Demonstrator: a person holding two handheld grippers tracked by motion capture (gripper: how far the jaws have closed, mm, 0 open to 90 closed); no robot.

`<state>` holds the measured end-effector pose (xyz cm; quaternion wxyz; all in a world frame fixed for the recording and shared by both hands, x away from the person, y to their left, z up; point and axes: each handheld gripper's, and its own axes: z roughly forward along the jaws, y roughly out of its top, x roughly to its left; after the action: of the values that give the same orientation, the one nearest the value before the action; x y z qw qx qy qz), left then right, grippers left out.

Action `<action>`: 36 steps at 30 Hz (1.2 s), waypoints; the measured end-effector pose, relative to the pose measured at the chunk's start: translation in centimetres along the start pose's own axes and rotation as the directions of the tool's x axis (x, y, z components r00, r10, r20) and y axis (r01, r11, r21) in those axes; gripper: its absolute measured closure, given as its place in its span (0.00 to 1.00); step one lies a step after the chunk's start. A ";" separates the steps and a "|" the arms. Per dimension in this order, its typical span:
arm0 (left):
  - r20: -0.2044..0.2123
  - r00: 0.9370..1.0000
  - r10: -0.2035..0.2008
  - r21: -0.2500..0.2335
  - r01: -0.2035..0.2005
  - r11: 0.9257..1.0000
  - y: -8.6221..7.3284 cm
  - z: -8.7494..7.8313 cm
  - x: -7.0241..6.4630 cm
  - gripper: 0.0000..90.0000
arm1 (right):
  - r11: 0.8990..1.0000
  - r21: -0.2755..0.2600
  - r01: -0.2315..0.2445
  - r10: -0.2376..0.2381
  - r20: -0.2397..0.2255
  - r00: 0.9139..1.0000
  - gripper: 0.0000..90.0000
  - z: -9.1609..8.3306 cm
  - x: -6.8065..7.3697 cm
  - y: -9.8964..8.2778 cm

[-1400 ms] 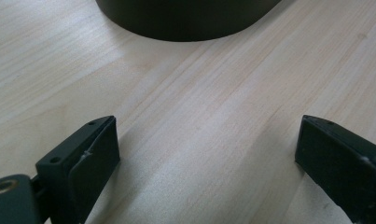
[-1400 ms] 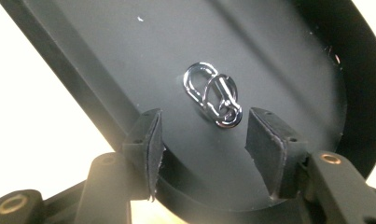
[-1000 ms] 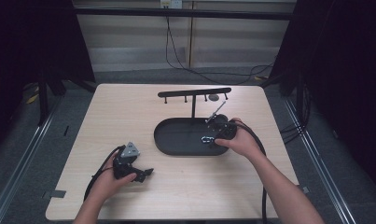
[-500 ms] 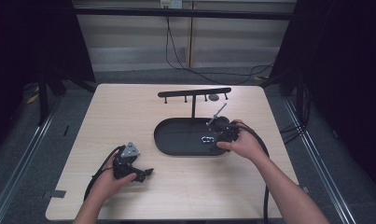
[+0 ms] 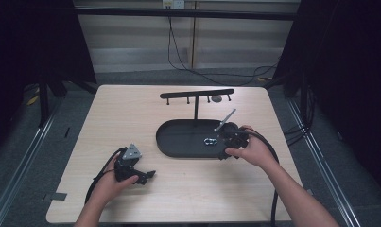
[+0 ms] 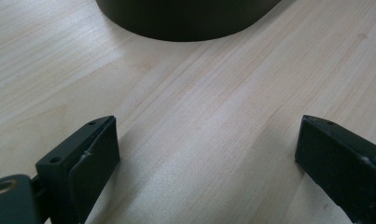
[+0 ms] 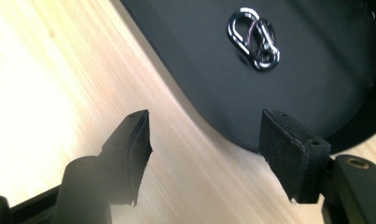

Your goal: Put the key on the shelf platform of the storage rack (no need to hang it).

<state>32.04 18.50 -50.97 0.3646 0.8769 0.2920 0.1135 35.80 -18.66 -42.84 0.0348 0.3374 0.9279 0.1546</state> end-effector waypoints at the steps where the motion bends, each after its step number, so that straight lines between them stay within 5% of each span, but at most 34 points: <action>1: 0.001 1.000 -0.003 -0.001 0.003 1.000 0.0 0.0 0.0 0.07 | 1.000 0.006 0.004 -0.004 0.006 1.000 0.37 0.0 0.1 -0.4; 20: 0.002 1.000 -0.003 0.000 0.003 1.000 0.0 0.0 0.0 0.07 | 1.000 -0.007 0.010 -0.010 0.006 1.000 0.36 -0.4 0.7 -2.6; 36: 0.003 1.000 -0.006 -0.006 0.006 1.000 0.0 0.0 0.0 0.07 | 0.999 -0.029 -0.032 0.032 0.000 0.999 0.36 -0.5 0.8 -5.5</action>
<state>32.01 18.47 -51.00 0.3677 0.8752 0.2937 0.1121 31.76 -22.23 -44.05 0.0375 0.3519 0.9200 0.1683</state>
